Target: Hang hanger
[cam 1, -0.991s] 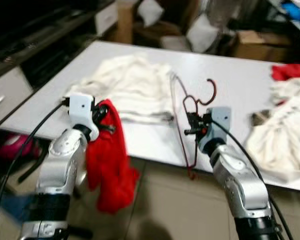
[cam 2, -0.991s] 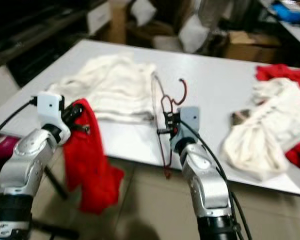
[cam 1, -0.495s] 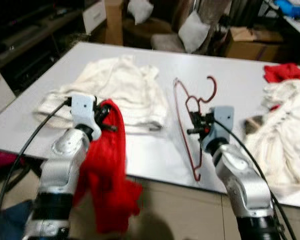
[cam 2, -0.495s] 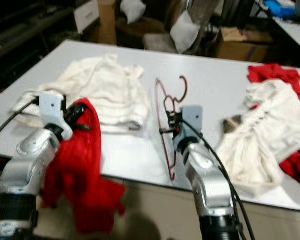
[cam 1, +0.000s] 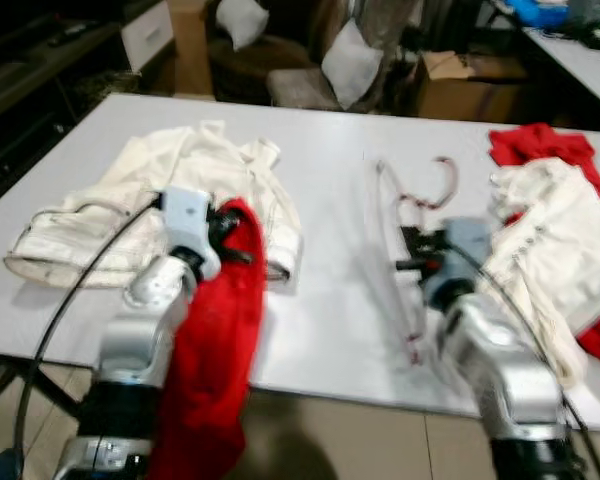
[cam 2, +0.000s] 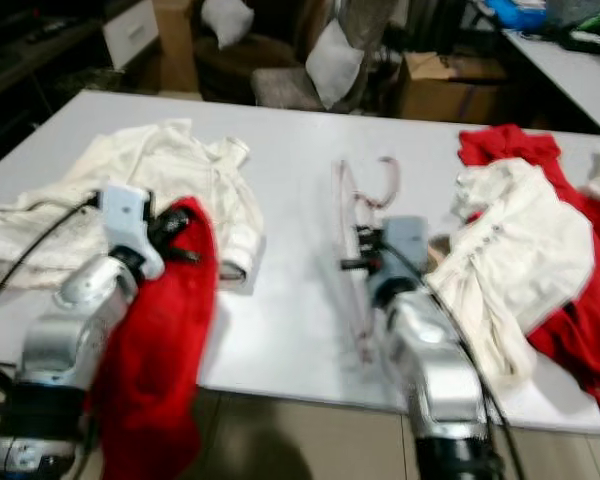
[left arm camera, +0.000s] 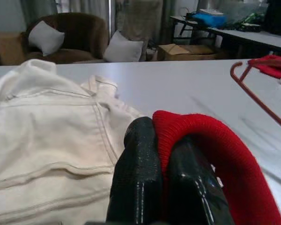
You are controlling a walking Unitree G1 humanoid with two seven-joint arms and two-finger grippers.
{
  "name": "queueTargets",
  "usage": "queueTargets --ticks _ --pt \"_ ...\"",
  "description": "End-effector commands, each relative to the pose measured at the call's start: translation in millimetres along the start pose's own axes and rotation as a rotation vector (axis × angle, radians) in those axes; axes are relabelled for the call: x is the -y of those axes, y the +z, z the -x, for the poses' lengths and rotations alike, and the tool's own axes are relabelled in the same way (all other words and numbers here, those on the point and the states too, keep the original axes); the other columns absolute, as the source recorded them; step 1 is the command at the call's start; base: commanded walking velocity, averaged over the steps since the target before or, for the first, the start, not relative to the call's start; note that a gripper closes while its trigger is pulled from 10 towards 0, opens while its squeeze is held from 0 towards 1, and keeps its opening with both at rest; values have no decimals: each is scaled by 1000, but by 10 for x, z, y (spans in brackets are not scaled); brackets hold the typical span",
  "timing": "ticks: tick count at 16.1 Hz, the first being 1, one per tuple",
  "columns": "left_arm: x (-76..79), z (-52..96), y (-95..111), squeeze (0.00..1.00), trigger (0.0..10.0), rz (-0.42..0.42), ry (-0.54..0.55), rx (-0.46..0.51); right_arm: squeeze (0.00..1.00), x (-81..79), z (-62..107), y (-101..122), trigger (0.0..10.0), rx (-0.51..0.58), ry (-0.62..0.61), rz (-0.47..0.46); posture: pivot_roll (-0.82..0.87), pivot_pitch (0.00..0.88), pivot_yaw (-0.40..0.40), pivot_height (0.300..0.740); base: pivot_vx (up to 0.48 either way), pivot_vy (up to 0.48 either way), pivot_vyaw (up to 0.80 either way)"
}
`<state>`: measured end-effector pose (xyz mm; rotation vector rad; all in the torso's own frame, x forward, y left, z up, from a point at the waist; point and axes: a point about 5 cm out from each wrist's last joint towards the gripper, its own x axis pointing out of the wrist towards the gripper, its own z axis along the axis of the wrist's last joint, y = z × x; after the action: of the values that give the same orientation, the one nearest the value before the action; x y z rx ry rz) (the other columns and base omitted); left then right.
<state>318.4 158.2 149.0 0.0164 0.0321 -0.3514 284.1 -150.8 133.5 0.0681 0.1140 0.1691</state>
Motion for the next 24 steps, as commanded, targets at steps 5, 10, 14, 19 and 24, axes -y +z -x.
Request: queueTargets --ticks 5,10,14,19,24 --pt "-57 -157 463 0 10000 -83 -76 101 0 176 88 360 10000 37 175 135 -23 0 4 740 61 0 0" --pt "-181 -423 908 0 10000 -127 -70 153 0 541 455 811 10000 55 409 318 -47 0 11 740 0 0 0" --pt "-229 -623 1257 0 10000 -171 -82 203 0 485 761 931 10000 -35 707 356 -54 0 9 740 0 0 0" --pt "-241 -723 1805 0 10000 -199 -106 333 0 352 961 1087 10000 -57 957 292 -52 0 -8 740 0 0 0" --pt "82 -627 2293 0 10000 -132 -340 501 0 103 659 863 10000 -123 1004 330 -54 0 -6 740 0 0 0"
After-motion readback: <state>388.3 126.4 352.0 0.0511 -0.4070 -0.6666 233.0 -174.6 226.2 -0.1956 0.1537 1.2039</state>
